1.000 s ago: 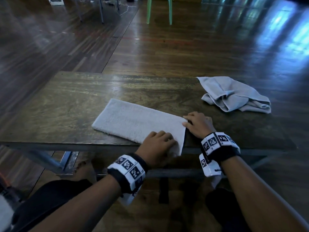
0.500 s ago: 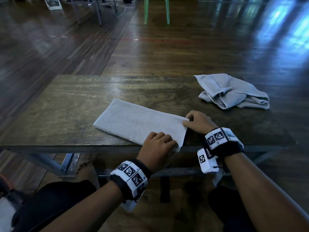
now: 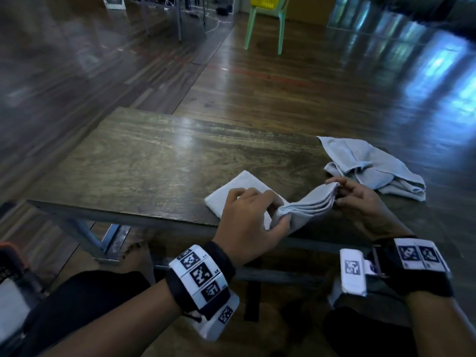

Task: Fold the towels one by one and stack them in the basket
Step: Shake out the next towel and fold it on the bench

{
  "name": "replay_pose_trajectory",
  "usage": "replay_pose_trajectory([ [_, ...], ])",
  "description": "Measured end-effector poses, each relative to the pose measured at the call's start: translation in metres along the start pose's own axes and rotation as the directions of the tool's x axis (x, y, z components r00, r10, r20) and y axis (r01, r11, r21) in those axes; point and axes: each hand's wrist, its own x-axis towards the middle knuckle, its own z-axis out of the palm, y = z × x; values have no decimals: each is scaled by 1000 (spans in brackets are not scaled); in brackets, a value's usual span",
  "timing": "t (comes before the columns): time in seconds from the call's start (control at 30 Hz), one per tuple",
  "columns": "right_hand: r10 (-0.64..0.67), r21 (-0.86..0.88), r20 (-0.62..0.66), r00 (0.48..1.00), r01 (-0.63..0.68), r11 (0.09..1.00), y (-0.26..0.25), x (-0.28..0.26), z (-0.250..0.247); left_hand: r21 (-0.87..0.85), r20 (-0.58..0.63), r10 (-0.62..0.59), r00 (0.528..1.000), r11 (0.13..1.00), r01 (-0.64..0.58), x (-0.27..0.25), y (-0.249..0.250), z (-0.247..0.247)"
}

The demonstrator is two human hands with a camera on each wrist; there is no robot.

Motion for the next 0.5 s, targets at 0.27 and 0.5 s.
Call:
replay_pose_trajectory([
  [0.27, -201, -459, -91, 975, 138, 878, -1, 28, 45, 117, 83, -105, 991, 989, 95, -20, -56, -27],
  [0.5, -123, -532, -128, 984, 36, 846, -2, 101, 94, 226, 182, -292, 939, 942, 249, -11, -107, -36],
])
